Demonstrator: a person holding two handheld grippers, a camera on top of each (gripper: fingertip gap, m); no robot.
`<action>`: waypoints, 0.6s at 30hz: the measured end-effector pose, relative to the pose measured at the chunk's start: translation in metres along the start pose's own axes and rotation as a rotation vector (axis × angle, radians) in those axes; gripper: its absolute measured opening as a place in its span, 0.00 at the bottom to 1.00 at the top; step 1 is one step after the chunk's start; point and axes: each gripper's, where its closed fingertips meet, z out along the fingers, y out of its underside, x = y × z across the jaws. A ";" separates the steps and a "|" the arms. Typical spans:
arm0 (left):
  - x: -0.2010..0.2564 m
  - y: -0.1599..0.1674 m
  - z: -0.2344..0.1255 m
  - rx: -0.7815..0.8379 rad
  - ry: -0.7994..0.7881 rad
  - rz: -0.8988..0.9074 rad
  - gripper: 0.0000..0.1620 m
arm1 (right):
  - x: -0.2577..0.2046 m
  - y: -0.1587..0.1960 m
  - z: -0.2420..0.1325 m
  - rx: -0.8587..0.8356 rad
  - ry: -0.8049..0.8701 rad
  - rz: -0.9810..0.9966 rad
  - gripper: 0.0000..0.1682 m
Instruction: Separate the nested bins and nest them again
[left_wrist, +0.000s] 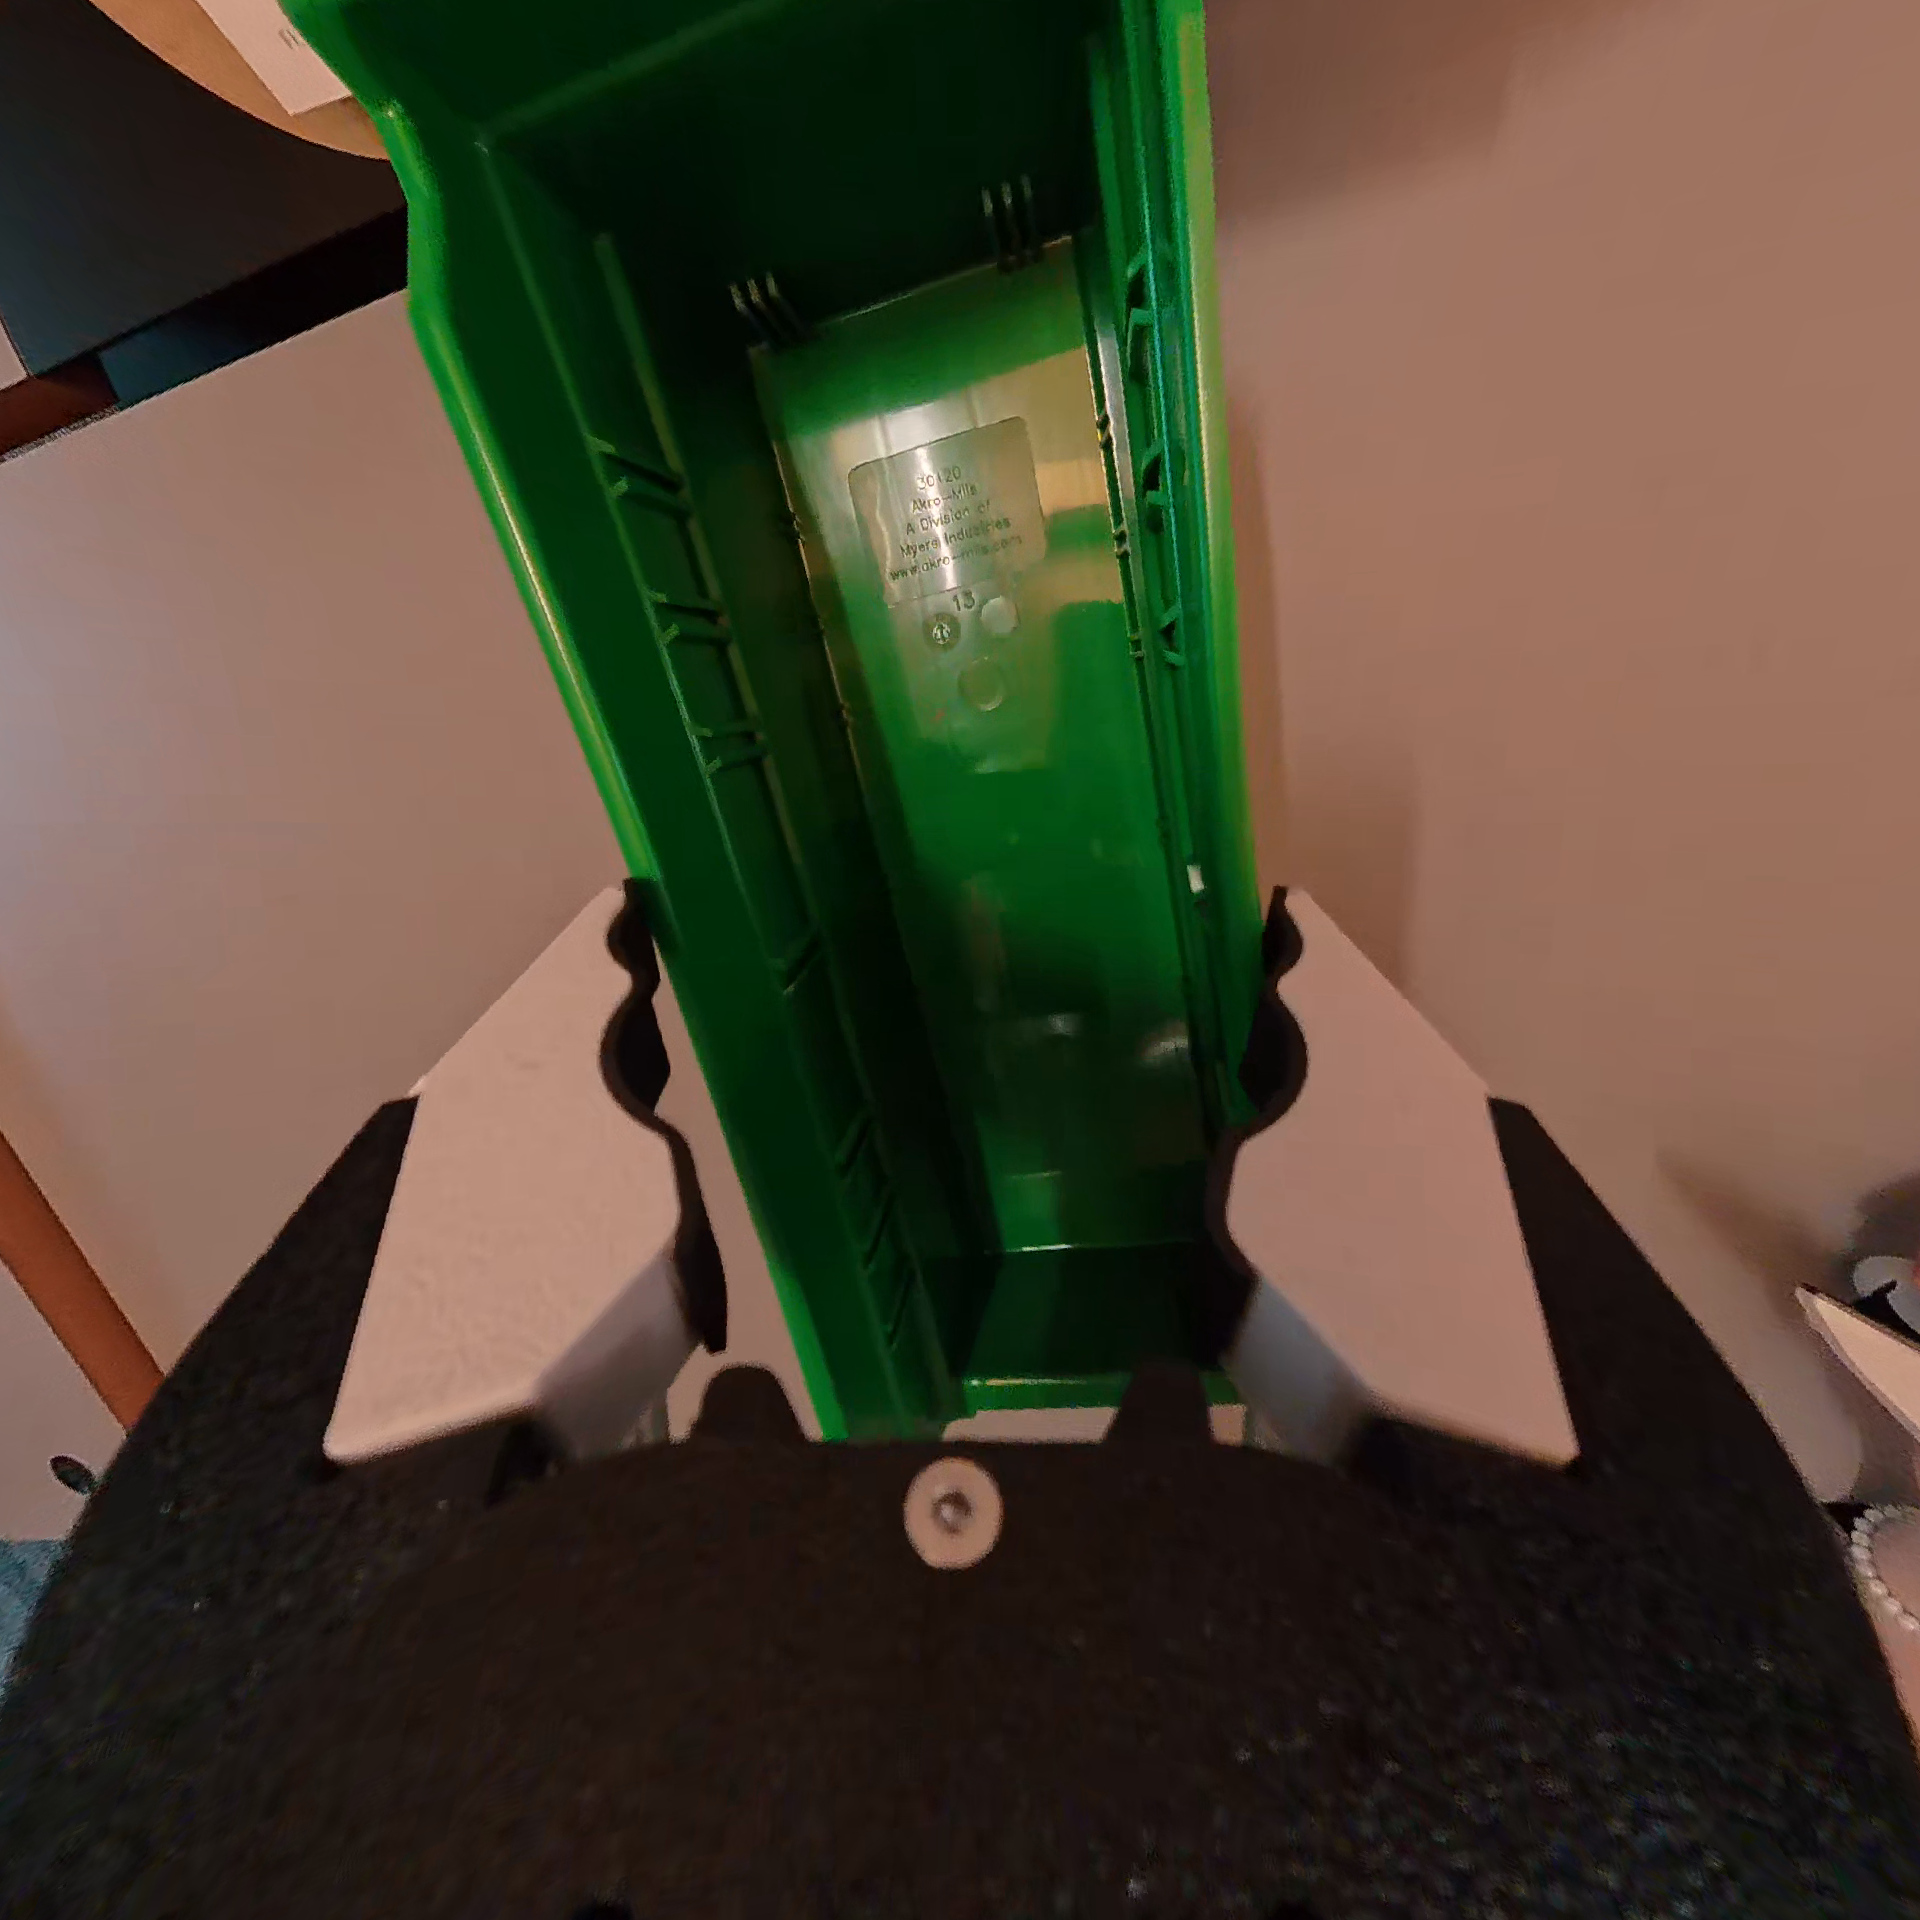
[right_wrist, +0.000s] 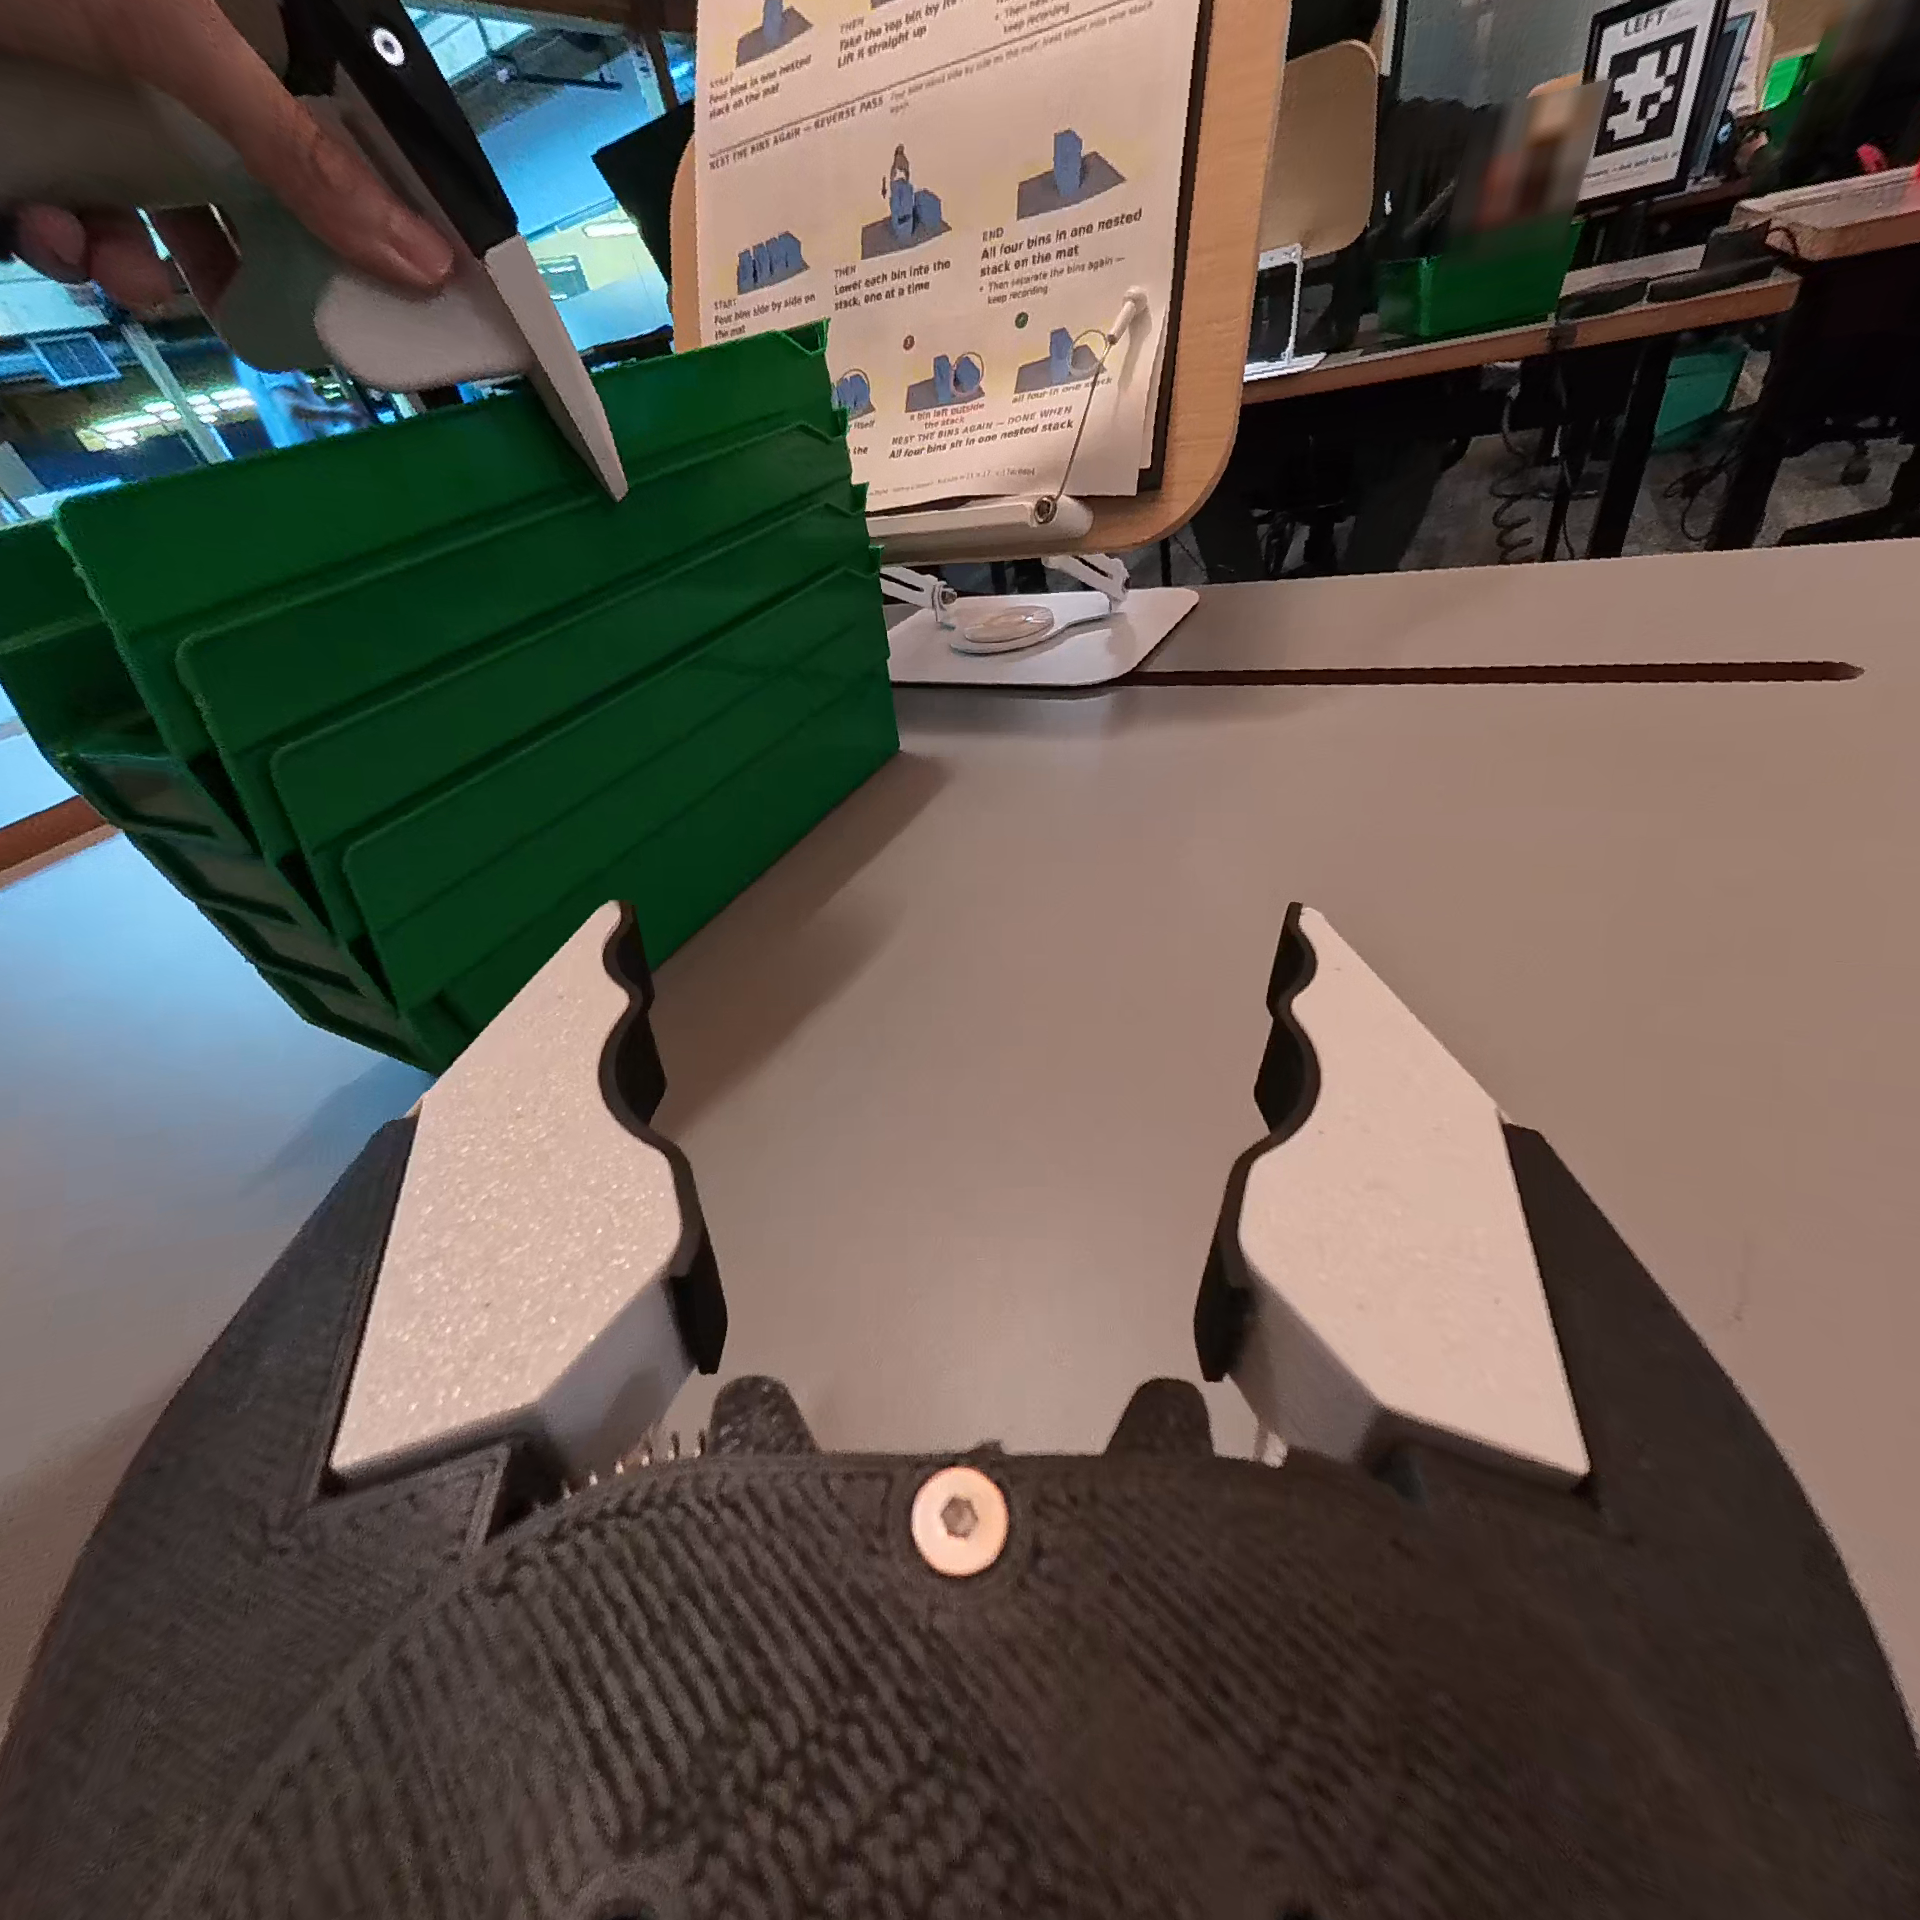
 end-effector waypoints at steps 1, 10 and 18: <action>0.001 0.000 0.000 -0.005 0.006 0.000 0.70 | 0.000 0.000 0.000 0.000 0.001 -0.002 0.70; 0.002 0.003 -0.004 -0.027 0.028 0.018 0.69 | 0.002 -0.001 -0.001 -0.004 0.004 0.002 0.69; 0.001 0.005 -0.007 -0.057 0.015 0.035 0.68 | 0.001 0.000 -0.001 -0.010 0.001 -0.004 0.68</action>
